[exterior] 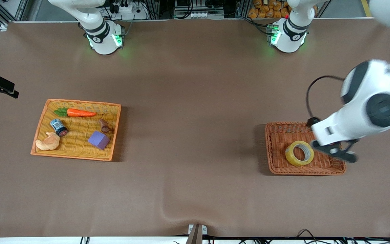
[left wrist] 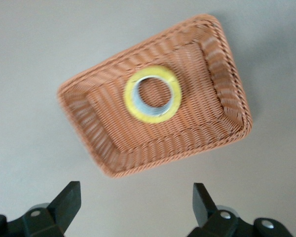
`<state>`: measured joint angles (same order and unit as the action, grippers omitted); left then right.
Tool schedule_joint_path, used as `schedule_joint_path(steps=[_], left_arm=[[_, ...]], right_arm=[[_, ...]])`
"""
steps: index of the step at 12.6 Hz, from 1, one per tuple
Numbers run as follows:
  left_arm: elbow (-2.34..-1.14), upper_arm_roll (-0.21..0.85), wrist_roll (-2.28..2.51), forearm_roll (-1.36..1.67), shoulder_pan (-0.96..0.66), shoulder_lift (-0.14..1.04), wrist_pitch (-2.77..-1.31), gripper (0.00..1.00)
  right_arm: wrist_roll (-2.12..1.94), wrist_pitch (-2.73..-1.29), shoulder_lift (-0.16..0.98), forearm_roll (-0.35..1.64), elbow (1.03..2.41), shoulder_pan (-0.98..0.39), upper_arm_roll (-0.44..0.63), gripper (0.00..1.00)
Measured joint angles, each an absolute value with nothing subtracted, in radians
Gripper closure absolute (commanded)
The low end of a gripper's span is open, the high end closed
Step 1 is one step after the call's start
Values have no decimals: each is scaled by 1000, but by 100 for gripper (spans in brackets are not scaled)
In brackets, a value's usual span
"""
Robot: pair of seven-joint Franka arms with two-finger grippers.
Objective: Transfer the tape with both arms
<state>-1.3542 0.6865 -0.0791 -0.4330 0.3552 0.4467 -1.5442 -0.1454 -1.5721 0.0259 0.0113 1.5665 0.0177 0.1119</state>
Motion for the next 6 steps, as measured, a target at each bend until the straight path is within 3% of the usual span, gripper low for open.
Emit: schedule_joint_path(steps=[3,6], left_arm=[[-1355,683,-52,-414,386,332,-1527,0],[-1355,666,-16,-328,493,296,-1514,0]], right_arm=[[-145,-1572,27,11,1566,18,112,0],[-146,-1570,27,11,1566,18,112,0]])
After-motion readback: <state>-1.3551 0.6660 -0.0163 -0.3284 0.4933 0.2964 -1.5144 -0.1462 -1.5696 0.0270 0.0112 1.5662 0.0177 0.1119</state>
